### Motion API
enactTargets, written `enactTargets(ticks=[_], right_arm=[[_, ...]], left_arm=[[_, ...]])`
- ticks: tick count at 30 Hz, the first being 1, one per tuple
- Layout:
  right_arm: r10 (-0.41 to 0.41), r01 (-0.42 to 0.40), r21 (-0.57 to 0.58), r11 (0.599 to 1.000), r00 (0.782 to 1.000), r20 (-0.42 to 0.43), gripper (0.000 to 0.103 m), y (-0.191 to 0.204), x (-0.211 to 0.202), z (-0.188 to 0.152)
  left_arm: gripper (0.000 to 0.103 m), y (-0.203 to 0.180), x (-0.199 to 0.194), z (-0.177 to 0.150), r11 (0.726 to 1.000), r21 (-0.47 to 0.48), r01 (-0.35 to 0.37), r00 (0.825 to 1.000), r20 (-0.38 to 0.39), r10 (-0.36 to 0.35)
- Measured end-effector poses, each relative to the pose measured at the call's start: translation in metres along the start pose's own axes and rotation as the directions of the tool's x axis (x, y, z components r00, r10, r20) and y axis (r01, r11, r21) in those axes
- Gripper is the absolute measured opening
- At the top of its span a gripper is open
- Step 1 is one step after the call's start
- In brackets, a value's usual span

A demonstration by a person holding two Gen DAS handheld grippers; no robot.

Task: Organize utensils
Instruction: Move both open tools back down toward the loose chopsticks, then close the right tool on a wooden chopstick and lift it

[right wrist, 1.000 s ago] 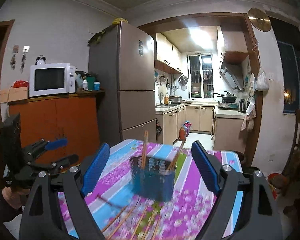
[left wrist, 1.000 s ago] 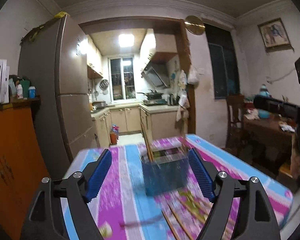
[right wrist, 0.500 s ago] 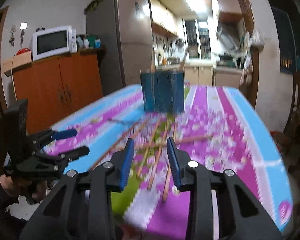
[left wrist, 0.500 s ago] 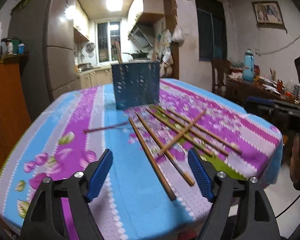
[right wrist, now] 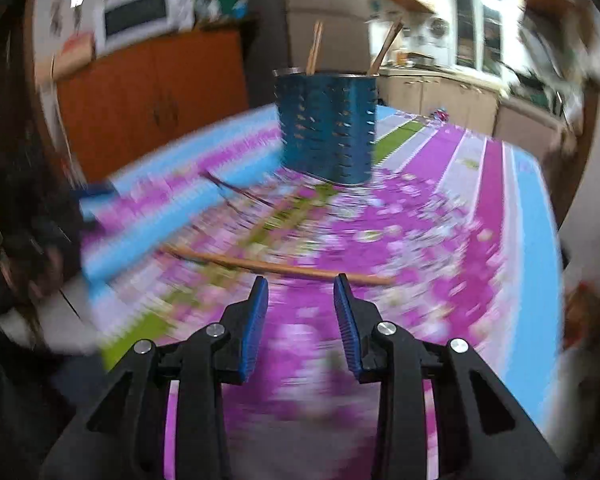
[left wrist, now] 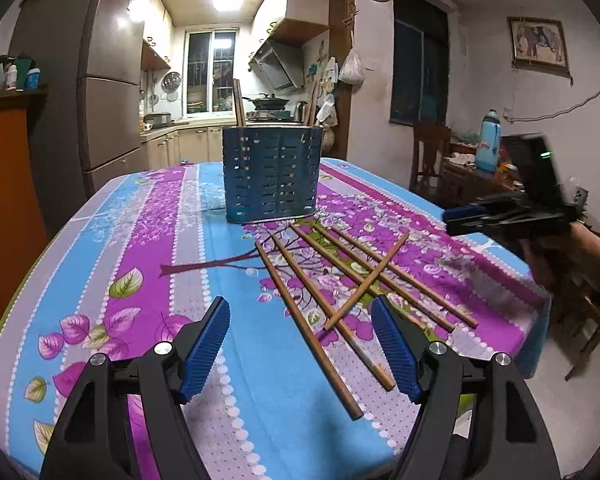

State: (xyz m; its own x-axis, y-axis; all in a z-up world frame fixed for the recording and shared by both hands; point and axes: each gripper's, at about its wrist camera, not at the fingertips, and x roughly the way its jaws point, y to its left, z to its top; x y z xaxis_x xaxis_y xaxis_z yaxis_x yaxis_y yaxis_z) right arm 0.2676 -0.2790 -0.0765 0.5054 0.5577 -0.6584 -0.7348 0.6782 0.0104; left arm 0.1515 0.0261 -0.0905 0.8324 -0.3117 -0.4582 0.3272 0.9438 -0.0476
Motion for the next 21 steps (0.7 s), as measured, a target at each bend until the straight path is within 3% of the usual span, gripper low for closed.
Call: enactTargets(ticks=[5,9,17,21], right_arm=[[0.043,-0.061,-0.123,0.991,0.989,-0.141,0.033,-0.042,0.033,0.010],[0.112,-0.153,-0.199,0.968,0.973,-0.202,0.033,-0.057,0.057,0.005],[0.228,-0.277,-0.258,0.925,0.952,-0.206,0.033,-0.068,0.070,0.008],[0.249,-0.304,-0.269,0.914,0.943,-0.222,0.021,-0.066,0.071,0.009]], left_arm=[[0.074,0.013,0.002,0.016,0.997,-0.036,0.066,0.998,-0.004,-0.066],[0.074,0.024,0.012,0.028,0.989,-0.090,0.116,0.993,-0.010,-0.118],[0.074,0.031,0.038,0.048,0.973,-0.133,0.189,0.982,-0.002,-0.191],[0.074,0.029,0.044,0.055,0.969,-0.139,0.205,0.979,0.010,-0.205]])
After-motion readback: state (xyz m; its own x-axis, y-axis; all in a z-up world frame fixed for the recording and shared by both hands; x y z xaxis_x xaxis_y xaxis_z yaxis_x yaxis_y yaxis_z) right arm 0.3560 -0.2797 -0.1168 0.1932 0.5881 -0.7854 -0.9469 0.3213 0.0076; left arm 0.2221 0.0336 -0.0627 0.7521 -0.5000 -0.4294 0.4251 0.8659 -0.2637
